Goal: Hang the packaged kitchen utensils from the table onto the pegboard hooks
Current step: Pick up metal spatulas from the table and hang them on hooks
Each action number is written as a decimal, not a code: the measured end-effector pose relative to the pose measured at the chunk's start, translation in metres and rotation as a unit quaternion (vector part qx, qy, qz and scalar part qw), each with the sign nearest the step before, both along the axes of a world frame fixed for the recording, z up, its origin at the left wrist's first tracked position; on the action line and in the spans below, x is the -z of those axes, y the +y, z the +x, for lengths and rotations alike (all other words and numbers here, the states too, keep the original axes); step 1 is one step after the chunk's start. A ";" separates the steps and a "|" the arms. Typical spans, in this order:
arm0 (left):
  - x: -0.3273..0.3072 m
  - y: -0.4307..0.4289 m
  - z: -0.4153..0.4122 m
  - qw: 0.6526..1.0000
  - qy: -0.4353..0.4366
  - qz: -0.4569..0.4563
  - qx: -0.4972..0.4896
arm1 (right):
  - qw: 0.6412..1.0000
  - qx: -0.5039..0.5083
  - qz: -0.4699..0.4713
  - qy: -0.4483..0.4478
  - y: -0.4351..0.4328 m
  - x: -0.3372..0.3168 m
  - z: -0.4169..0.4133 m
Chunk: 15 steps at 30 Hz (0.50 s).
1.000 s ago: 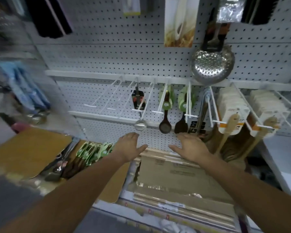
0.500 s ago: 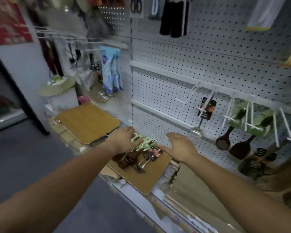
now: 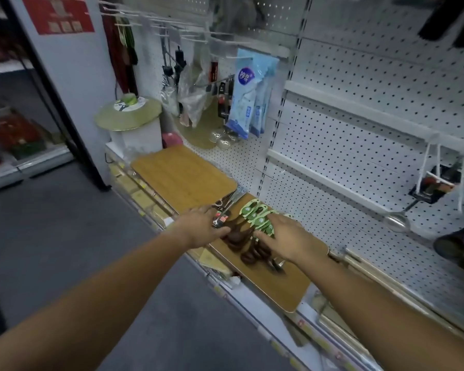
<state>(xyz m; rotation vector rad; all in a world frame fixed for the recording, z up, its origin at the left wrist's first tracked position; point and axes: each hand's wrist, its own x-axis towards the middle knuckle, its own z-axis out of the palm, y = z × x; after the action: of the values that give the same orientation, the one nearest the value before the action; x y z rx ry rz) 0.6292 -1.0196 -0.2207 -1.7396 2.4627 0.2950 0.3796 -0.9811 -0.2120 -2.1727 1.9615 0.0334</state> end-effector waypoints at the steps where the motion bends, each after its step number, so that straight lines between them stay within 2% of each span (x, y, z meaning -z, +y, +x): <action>1: 0.003 -0.006 0.006 1.000 0.000 0.002 0.002 | 1.000 0.000 -0.001 0.005 -0.005 0.004 0.007; 10: 0.050 -0.077 0.029 0.999 -0.023 0.042 0.014 | 1.000 0.010 0.026 0.008 -0.080 0.055 0.033; 15: 0.068 -0.134 0.028 0.998 -0.006 0.055 0.023 | 0.998 0.036 0.040 -0.015 -0.140 0.086 0.037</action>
<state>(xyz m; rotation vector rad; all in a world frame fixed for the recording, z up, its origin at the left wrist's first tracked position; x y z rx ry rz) 0.6572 -1.1532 -0.2884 -1.6354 2.4241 0.4054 0.4170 -1.1213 -0.2984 -2.0412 1.9844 0.0661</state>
